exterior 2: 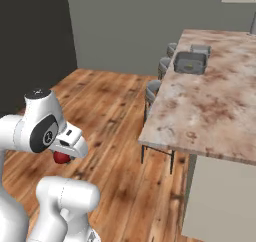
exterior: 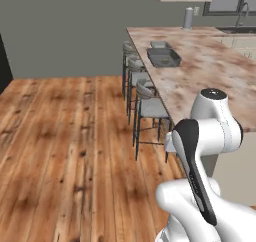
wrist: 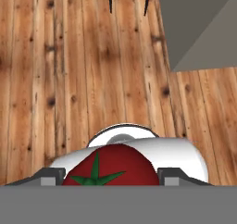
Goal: Place the cold items (mango and tomato) from the fridge in one tupperware on the dining counter. Place the warm items (kebab skewer and hot dog) in the stove area in another tupperware.
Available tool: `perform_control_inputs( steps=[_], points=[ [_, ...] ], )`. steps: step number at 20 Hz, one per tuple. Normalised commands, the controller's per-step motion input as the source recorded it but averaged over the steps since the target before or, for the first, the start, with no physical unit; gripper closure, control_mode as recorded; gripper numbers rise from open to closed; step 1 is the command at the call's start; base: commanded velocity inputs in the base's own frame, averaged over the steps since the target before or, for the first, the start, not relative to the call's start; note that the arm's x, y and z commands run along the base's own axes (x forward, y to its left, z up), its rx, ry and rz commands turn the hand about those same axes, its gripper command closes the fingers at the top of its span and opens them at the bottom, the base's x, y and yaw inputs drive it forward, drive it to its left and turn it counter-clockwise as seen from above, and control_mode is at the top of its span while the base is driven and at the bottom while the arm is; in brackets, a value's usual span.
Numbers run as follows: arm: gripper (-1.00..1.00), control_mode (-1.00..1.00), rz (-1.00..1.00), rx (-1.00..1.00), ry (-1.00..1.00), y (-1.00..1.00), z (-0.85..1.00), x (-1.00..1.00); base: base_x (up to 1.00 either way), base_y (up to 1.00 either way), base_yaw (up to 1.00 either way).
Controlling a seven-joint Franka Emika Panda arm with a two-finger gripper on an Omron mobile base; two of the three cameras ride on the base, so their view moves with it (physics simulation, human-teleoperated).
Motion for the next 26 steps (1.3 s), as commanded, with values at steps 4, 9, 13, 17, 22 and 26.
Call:
perform_control_inputs(
  steps=[4, 9, 13, 17, 22, 26],
  points=[
    [1.0, 1.0, 0.0, 0.0, 0.0, 0.0, 0.0, 0.0, 0.75, 0.88, -0.59],
    [1.0, 1.0, 0.0, 0.0, 0.0, 0.0, 0.0, 0.0, 0.8, 0.99, -0.53],
    [1.0, 1.0, 0.0, 0.0, 0.0, 0.0, 0.0, 0.0, 0.73, 1.0, -0.53],
    [1.0, 1.0, 0.0, 0.0, 0.0, 0.0, 0.0, 0.0, 0.48, 0.96, -0.57],
    [1.0, 1.0, 0.0, 0.0, 0.0, 0.0, 0.0, 0.0, 0.08, 0.84, -0.59],
    [1.0, 1.0, 0.0, 0.0, 0.0, 0.0, 0.0, 0.0, 0.32, 1.0, -0.5]
  ],
)
